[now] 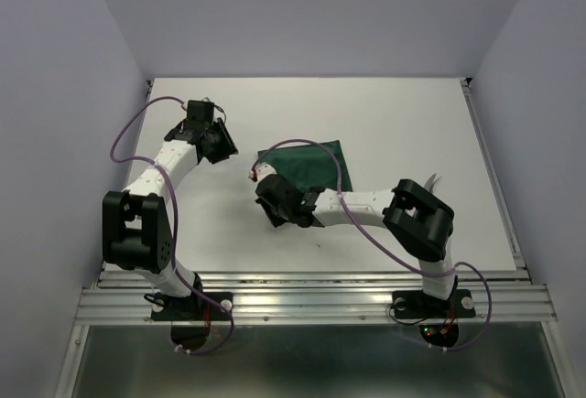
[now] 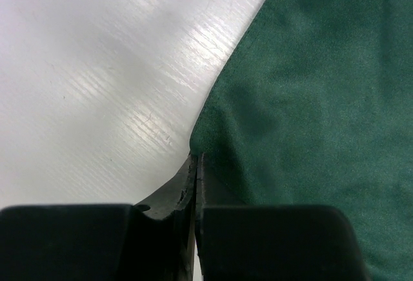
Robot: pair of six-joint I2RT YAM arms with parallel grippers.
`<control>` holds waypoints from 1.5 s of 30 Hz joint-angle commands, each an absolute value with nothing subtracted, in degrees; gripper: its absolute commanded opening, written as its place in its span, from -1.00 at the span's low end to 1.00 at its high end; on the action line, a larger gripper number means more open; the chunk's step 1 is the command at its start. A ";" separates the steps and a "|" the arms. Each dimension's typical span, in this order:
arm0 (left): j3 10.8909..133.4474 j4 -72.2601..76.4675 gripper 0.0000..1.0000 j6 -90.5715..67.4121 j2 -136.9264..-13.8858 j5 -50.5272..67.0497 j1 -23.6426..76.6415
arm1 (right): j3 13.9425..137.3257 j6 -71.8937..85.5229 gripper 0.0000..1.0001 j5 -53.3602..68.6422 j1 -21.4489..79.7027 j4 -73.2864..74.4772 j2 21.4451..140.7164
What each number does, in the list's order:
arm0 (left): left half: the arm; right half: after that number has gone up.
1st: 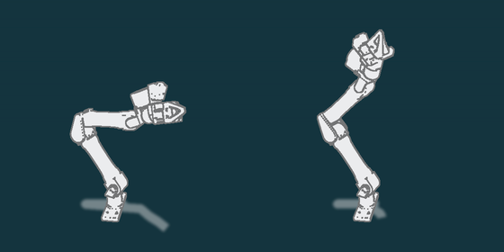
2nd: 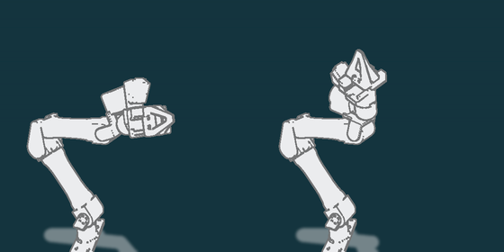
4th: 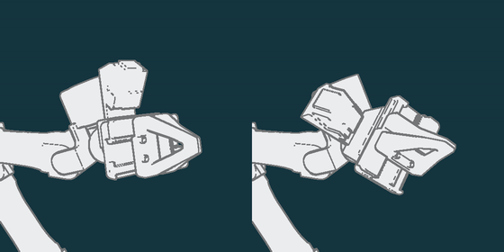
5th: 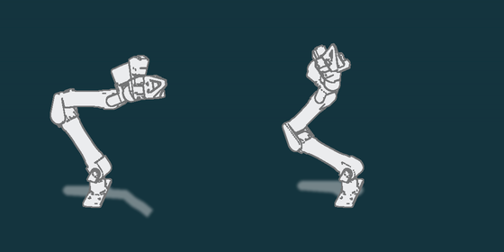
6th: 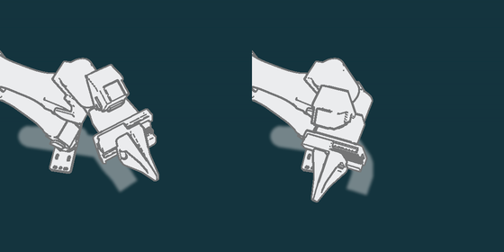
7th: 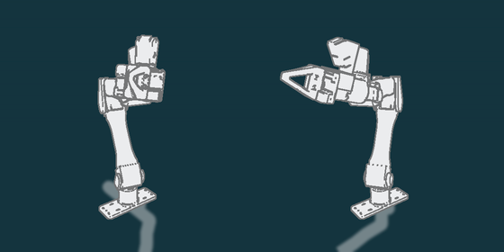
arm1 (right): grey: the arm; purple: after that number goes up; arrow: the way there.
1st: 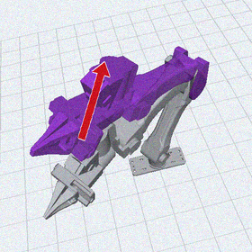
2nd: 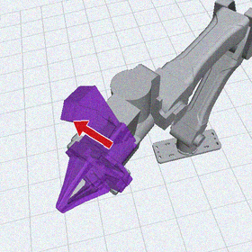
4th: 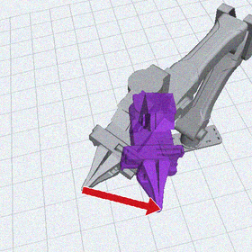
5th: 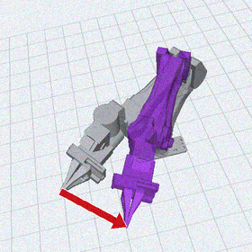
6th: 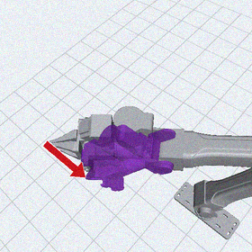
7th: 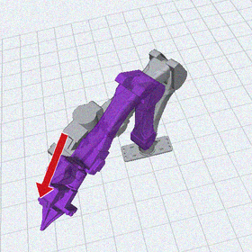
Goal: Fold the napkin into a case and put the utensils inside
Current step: Pick up the top corner of the square-folded napkin from the center of the board.
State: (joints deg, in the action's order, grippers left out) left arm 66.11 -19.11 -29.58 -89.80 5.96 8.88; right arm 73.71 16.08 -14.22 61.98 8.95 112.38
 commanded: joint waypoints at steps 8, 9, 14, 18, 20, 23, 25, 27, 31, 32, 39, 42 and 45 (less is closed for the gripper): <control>65.92 -18.54 -0.14 -28.74 -87.54 6.42 8.70 | 70.67 19.51 -0.99 -13.89 59.33 1.07 104.77; 66.00 -18.63 -0.14 -28.74 -87.54 6.42 8.70 | 70.40 20.29 -0.99 -13.10 58.63 0.71 104.33; 66.01 -18.63 -0.14 -28.74 -87.45 6.50 8.70 | 69.00 22.76 -0.99 -8.36 53.45 -3.24 102.57; 66.00 -18.54 -0.14 -28.65 -87.54 6.85 8.70 | 68.56 25.22 -0.99 -5.81 49.40 -4.92 102.66; 66.09 -18.54 -0.14 -28.57 -87.54 6.94 8.70 | 68.29 26.27 -0.99 -3.96 47.65 -5.79 102.74; 66.09 -18.63 -0.14 -28.56 -87.54 7.03 8.70 | 67.68 28.12 -0.99 -2.03 44.22 -6.59 103.01; 66.09 -18.63 -0.14 -28.48 -87.63 7.12 8.70 | 67.33 29.18 -0.99 -1.32 42.11 -7.03 103.45; 66.18 -18.72 -0.14 -28.48 -87.54 7.12 8.70 | 67.41 28.31 -0.99 -0.53 41.57 -6.94 103.71; 66.36 -18.81 -0.14 -28.48 -87.63 7.03 8.70 | 67.85 22.42 -0.88 4.40 43.57 -4.51 103.18; 66.53 -18.90 -0.14 -28.39 -87.71 6.94 8.70 | 68.98 20.93 -0.72 2.83 44.81 -2.92 103.36; 67.24 -19.77 -0.14 -27.86 -87.98 5.28 8.53 | 71.19 12.75 -0.03 -9.66 54.83 4.48 104.50; 66.89 -19.86 -0.14 -27.86 -87.54 5.27 8.17 | 71.02 11.87 -0.03 -13.62 58.26 5.27 105.03; 66.97 -19.95 -0.14 -27.95 -87.36 5.27 7.82 | 71.63 10.73 -0.06 -16.17 61.51 5.97 106.52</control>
